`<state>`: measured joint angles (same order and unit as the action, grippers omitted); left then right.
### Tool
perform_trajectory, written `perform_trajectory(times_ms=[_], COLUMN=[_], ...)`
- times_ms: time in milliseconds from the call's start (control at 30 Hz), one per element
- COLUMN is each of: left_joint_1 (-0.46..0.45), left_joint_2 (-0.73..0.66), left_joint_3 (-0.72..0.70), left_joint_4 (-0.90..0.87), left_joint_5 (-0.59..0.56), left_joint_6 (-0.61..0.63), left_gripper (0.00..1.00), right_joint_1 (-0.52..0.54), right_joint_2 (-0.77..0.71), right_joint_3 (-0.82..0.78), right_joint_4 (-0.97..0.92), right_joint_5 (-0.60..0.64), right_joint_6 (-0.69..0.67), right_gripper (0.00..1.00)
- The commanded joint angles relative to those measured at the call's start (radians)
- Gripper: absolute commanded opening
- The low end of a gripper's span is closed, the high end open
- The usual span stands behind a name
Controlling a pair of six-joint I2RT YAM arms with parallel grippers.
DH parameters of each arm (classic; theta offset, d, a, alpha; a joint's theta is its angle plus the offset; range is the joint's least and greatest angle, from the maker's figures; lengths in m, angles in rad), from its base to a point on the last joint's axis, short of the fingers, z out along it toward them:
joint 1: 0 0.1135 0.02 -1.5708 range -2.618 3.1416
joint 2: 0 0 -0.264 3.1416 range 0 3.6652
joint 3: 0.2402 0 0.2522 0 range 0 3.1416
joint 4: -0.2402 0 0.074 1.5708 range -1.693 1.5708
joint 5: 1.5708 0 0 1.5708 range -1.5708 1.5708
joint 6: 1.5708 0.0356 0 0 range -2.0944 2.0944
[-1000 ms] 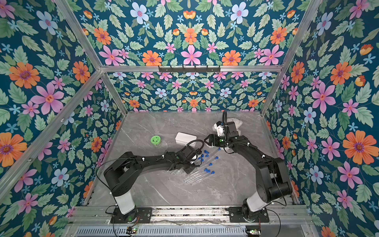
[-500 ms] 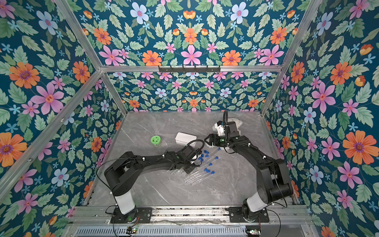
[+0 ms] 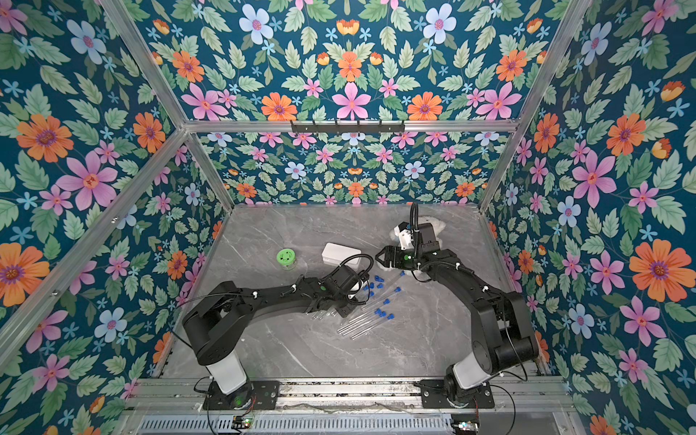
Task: Remove stoppers from test tubes
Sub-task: Pick up the test tube at the center of the board.
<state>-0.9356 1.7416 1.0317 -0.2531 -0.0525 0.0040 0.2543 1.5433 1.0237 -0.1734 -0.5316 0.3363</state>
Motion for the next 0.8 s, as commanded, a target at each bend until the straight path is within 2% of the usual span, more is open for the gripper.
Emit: perform_trajectory(times_ms=[0,200,433,767], left_joint_1=[0.006,0.026,0.035,0.040], left_joint_2=[-0.040,-0.125,-0.257,-0.355], left_joint_3=[-0.012,-0.080,-0.197,-0.275], left_joint_4=[-0.015,-0.007,0.101,0.146], left_joint_5=[-0.026,-0.068,-0.099,-0.101], left_joint_6=[0.011,0.019,0.027,0.044], left_gripper=[0.13,0.10,0.08,0.07], right_joint_1=[0.001,0.000,0.038,0.091], right_joint_2=[0.001,0.007,0.055,0.145], right_joint_3=[0.004,0.008,0.048,0.111], right_joint_4=[0.021,0.031,0.021,-0.049], right_joint_5=[-0.022,-0.070,-0.168,-0.209], right_joint_6=[-0.006,-0.005,-0.026,-0.075], right_gripper=[0.83,0.83,0.82,0.79])
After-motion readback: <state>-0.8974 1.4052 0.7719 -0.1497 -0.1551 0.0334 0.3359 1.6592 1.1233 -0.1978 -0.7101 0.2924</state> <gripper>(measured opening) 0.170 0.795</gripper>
